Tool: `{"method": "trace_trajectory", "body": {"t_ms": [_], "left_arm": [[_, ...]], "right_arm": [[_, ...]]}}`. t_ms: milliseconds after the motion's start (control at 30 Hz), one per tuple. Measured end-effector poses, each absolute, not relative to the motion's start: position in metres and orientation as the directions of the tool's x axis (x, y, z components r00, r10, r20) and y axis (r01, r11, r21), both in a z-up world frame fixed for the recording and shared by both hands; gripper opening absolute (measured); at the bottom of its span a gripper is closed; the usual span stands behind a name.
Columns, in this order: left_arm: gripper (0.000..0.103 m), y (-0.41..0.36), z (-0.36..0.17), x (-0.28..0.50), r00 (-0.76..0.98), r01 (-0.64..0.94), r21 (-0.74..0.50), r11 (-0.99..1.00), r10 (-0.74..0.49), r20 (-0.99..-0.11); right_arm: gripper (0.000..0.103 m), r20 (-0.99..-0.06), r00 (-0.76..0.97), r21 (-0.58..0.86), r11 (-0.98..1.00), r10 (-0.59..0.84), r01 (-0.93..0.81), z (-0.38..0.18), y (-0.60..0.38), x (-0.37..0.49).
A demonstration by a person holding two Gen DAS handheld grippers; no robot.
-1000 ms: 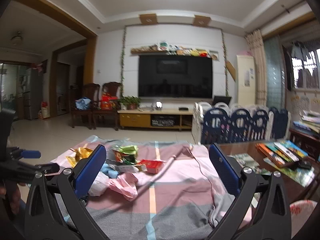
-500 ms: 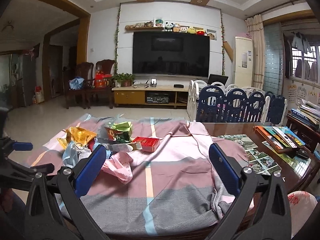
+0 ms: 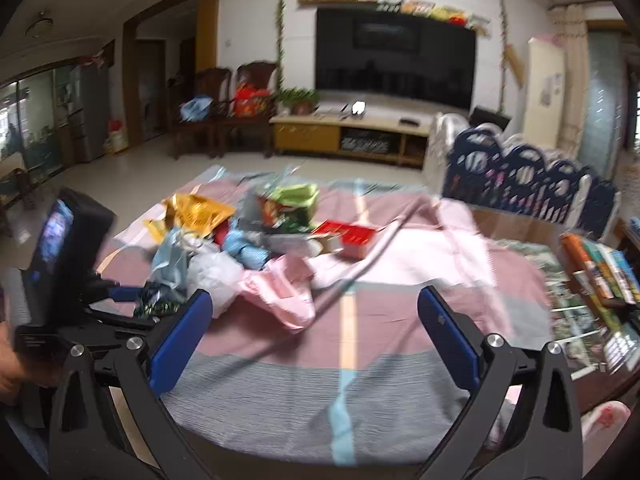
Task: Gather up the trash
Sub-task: 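Grasp the dark green snack bag with the left tool while the right tool grasps the pink cloth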
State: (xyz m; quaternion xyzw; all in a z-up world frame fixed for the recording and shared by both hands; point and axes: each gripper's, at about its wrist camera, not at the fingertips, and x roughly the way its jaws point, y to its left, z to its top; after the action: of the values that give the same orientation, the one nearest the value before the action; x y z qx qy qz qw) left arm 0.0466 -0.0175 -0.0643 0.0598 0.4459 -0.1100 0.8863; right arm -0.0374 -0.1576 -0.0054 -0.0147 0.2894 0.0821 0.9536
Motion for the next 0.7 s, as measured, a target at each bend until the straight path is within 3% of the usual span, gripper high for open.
{"method": "trace_trajectory", "body": {"t_ms": [167, 267, 333, 433, 467, 500, 533, 567, 700], "left_arm": [[0.051, 0.003, -0.013, 0.008, 0.767, 0.252, 0.003, 0.968, -0.198, -0.611], [0.05, 0.011, 0.013, -0.013, 0.847, 0.238, 0.04, 0.971, -0.187, -0.497], [0.05, 0.016, 0.021, -0.021, 0.87, 0.214, 0.069, 0.974, -0.158, -0.467], [0.05, 0.026, 0.029, -0.026, 0.879, 0.2, 0.047, 0.979, -0.158, -0.45], [0.05, 0.031, 0.031, -0.025, 0.877, 0.198, 0.027, 0.98, -0.165, -0.452], [0.05, 0.032, 0.032, -0.023, 0.875, 0.188, 0.019, 0.982, -0.159, -0.458], [0.05, 0.035, 0.034, -0.022, 0.871, 0.178, 0.005, 0.984, -0.156, -0.465], [0.05, 0.041, 0.035, -0.02, 0.86, 0.174, -0.018, 0.985, -0.161, -0.483], [0.05, 0.051, 0.038, -0.012, 0.856, 0.151, -0.048, 0.987, -0.155, -0.493]], "right_arm": [[0.1, -0.654, 0.727, 0.031, 0.967, 0.21, -0.251, -0.03, -0.138, 0.005], [0.098, -0.708, 0.687, -0.055, 0.958, 0.16, -0.28, -0.05, -0.116, 0.027], [0.095, -0.736, 0.667, -0.106, 0.955, 0.112, -0.277, -0.064, -0.108, 0.041], [0.07, -0.773, 0.631, -0.142, 0.95, 0.068, -0.277, -0.082, -0.106, 0.06], [0.046, -0.782, 0.618, -0.121, 0.951, 0.085, -0.284, -0.086, -0.107, 0.063], [0.031, -0.786, 0.609, -0.093, 0.954, 0.105, -0.284, -0.086, -0.11, 0.065], [0.024, -0.778, 0.617, -0.066, 0.96, 0.121, -0.272, -0.082, -0.114, 0.064], [0.016, -0.768, 0.622, -0.03, 0.961, 0.154, -0.275, -0.077, -0.118, 0.061], [0.014, -0.735, 0.615, 0.075, 0.937, 0.284, -0.342, -0.046, -0.129, 0.037]]}}
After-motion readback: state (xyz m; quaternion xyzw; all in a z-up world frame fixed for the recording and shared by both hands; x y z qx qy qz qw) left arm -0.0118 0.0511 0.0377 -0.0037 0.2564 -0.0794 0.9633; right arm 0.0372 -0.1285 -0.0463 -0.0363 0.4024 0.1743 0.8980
